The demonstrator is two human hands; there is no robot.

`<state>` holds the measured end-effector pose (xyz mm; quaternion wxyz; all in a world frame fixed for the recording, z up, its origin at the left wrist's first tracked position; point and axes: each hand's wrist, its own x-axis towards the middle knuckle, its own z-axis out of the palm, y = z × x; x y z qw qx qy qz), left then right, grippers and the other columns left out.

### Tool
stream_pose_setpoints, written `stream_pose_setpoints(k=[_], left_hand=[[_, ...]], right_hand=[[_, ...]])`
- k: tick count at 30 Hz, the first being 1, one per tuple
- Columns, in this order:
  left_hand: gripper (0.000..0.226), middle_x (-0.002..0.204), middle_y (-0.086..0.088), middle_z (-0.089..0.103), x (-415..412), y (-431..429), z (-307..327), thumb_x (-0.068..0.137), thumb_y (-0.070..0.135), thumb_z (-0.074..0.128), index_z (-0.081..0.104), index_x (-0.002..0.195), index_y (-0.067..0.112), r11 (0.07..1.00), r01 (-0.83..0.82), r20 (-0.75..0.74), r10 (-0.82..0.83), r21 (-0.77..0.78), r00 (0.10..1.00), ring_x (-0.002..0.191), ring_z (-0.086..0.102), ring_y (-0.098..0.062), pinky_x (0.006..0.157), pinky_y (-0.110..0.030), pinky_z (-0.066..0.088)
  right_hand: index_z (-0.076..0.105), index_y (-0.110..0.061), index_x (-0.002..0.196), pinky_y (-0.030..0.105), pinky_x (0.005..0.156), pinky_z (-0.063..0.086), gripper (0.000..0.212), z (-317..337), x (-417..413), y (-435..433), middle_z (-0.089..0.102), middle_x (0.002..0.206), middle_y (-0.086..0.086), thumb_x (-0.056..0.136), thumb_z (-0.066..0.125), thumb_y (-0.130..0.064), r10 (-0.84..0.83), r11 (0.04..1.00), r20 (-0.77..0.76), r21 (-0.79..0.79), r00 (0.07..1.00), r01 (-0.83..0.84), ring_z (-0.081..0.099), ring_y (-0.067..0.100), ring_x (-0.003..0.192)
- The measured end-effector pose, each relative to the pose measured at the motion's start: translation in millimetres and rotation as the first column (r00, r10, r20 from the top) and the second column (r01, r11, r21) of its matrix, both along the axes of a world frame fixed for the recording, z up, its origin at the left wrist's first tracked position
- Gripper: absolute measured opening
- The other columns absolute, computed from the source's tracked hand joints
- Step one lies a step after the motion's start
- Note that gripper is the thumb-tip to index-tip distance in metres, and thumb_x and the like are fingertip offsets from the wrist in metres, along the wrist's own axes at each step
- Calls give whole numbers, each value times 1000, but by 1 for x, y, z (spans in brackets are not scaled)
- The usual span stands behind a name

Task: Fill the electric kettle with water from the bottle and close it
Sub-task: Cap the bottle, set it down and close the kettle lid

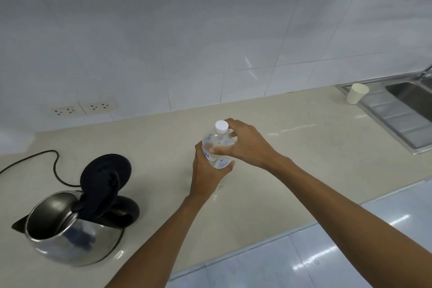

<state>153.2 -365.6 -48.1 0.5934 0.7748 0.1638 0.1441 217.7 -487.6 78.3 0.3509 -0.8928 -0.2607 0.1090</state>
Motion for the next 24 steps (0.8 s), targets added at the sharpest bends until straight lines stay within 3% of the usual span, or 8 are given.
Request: stream_pose_setpoints(k=[7, 10, 12, 13, 14, 16, 19, 24], left_hand=[[91, 121, 19, 59, -2, 4, -2, 68, 29, 100, 39, 136, 33, 999, 17, -63, -15, 37, 998, 103, 62, 9, 79, 2, 45], [93, 125, 12, 61, -3, 4, 1, 68, 27, 100, 42, 140, 26, 999, 12, -83, -8, 44, 996, 106, 64, -3, 80, 0, 47], [97, 130, 8, 61, -6, 3, 4, 66, 31, 101, 42, 143, 24, 999, 10, -117, -5, 43, 993, 116, 64, -12, 92, -12, 54], [101, 133, 7, 59, -8, 2, 8, 64, 37, 100, 41, 145, 25, 999, 8, -136, -1, 50, 991, 122, 62, -15, 100, -25, 55], [105, 136, 5, 57, -10, 2, 13, 61, 43, 99, 40, 146, 26, 998, 10, -156, 0, 63, 988, 127, 60, -18, 107, -39, 54], [113, 141, 1, 52, -15, 3, 21, 59, 51, 97, 37, 150, 22, 993, 36, -203, -12, 114, 979, 134, 54, -24, 112, -51, 47], [108, 147, -5, 45, -30, 6, 38, 72, 50, 93, 32, 154, 14, 971, 84, -267, -23, 223, 963, 138, 48, -28, 116, -44, 39], [88, 150, -1, 44, -81, 10, 62, 85, 42, 84, 36, 154, 17, 939, 141, -180, -86, 314, 980, 138, 44, -23, 111, -34, 33]], right_hand=[[61, -31, 129, 28, 87, 53, 67, -8, -7, 0, 69, 117, -12, 73, 85, -58, -42, 997, -8, 59, 999, 43, 64, 11, 105], [62, -29, 126, 27, 86, 54, 63, -5, -12, -1, 71, 113, -12, 74, 86, -56, -52, 997, -3, 59, 999, 52, 66, 11, 103], [63, -26, 124, 28, 85, 53, 60, -2, -16, -1, 71, 111, -10, 76, 85, -54, -54, 998, 7, 40, 999, 53, 66, 12, 101], [63, -25, 123, 28, 84, 53, 58, 1, -18, -1, 71, 110, -10, 77, 84, -54, -54, 998, 14, 23, 998, 54, 66, 13, 100], [62, -24, 122, 30, 85, 54, 58, 3, -19, -1, 71, 110, -9, 77, 83, -55, -56, 998, 17, 3, 998, 56, 66, 14, 101], [61, -23, 122, 36, 88, 56, 61, 8, -21, 0, 72, 114, -7, 77, 83, -57, -57, 998, 28, -39, 998, 58, 68, 17, 104], [54, -22, 138, 43, 96, 56, 81, 19, -29, 2, 67, 134, -1, 73, 83, -62, -89, 994, 64, -65, 994, 93, 66, 22, 116], [43, -22, 149, 45, 103, 49, 96, 34, -59, 3, 57, 148, 0, 72, 82, -64, -267, 959, 166, -56, 949, 279, 57, 23, 133]])
